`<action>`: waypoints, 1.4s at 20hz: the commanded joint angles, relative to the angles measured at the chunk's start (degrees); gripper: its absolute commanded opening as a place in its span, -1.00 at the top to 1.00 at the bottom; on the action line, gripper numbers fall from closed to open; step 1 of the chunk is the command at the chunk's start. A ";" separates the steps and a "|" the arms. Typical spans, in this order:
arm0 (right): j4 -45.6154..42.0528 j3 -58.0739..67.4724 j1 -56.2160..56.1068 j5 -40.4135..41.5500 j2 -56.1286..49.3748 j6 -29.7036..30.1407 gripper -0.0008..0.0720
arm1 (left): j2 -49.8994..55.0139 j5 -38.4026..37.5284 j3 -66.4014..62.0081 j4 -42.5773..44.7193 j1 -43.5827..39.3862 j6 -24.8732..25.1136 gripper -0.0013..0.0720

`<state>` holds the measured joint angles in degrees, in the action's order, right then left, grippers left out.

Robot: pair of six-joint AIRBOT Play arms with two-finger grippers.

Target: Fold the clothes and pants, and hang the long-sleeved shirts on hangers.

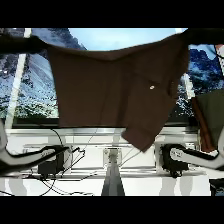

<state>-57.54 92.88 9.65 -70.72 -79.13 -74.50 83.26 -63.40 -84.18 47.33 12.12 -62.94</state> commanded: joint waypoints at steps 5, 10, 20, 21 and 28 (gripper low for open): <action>-3.13 -0.59 0.00 1.64 -14.95 0.61 0.93 | 14.75 5.75 -0.07 -4.85 -2.78 0.37 0.92; -18.40 -0.50 0.00 -15.39 -14.71 2.84 0.94 | 14.62 -7.61 -0.17 3.32 -0.26 0.33 0.92; -21.88 -6.56 0.00 -22.56 -14.84 3.89 0.85 | 18.58 -13.66 -0.11 10.56 -2.60 0.33 -0.07; -21.90 -8.33 0.00 -20.15 -14.84 1.57 0.39 | 18.53 -13.68 -0.13 10.54 -2.62 0.33 -0.85; -25.42 -9.07 0.02 -17.14 -10.23 -4.46 -0.73 | 15.58 -13.73 -0.17 10.95 -1.42 -3.04 -0.02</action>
<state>-80.38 84.09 9.65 -88.75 -92.03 -77.25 100.51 -77.01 -84.31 57.91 9.93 -64.18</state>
